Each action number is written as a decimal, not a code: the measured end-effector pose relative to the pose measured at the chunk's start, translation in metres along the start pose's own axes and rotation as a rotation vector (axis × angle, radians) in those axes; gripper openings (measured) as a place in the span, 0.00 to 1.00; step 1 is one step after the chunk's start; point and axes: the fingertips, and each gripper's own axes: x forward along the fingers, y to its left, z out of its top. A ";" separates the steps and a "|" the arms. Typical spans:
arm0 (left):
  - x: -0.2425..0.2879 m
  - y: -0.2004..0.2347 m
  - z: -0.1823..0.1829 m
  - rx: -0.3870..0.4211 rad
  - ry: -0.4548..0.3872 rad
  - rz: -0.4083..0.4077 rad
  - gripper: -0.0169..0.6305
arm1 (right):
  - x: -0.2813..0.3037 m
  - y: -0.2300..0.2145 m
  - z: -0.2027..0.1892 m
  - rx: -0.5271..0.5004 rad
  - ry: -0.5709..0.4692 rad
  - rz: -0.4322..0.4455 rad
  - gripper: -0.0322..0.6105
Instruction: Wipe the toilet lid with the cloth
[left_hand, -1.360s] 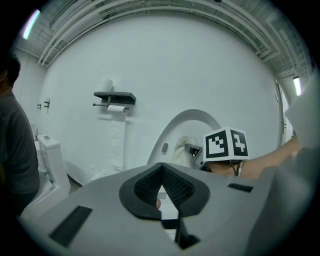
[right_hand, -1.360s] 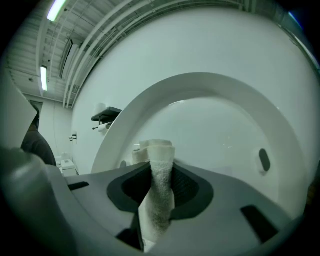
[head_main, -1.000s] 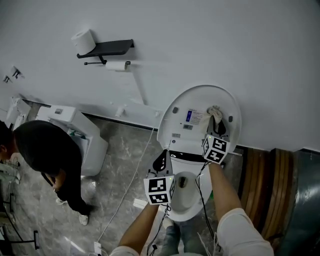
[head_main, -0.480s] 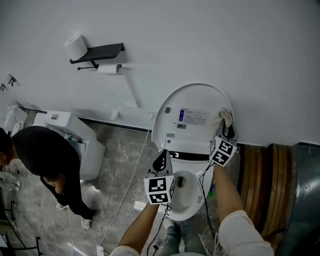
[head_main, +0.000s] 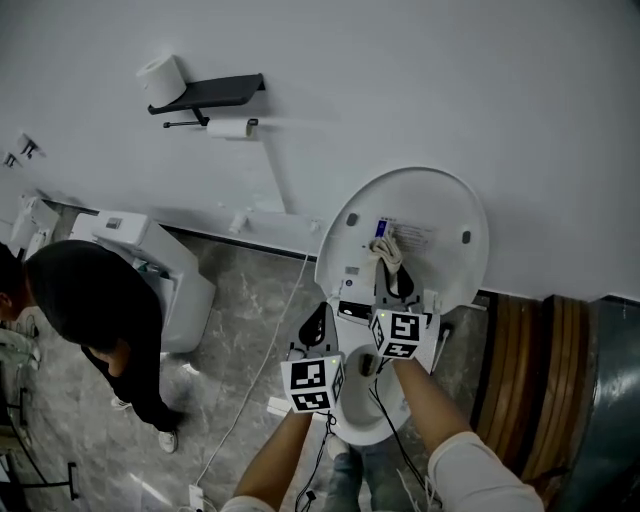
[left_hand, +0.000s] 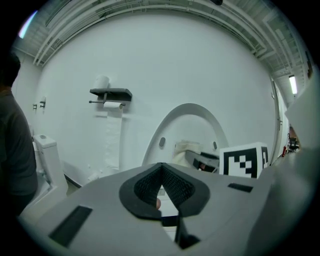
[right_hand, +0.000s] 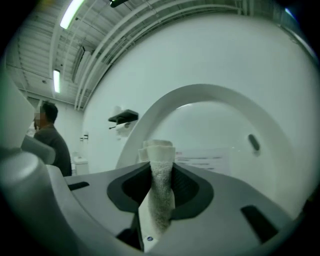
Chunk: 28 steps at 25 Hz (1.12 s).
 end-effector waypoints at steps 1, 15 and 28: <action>0.000 0.005 -0.002 0.001 0.001 0.006 0.03 | 0.007 0.020 -0.009 -0.013 0.015 0.049 0.21; -0.007 0.052 -0.031 -0.021 0.029 0.079 0.03 | 0.077 0.064 -0.063 -0.054 0.122 0.068 0.21; 0.010 0.006 -0.033 -0.016 0.025 -0.001 0.03 | 0.027 -0.064 -0.056 -0.049 0.090 -0.172 0.21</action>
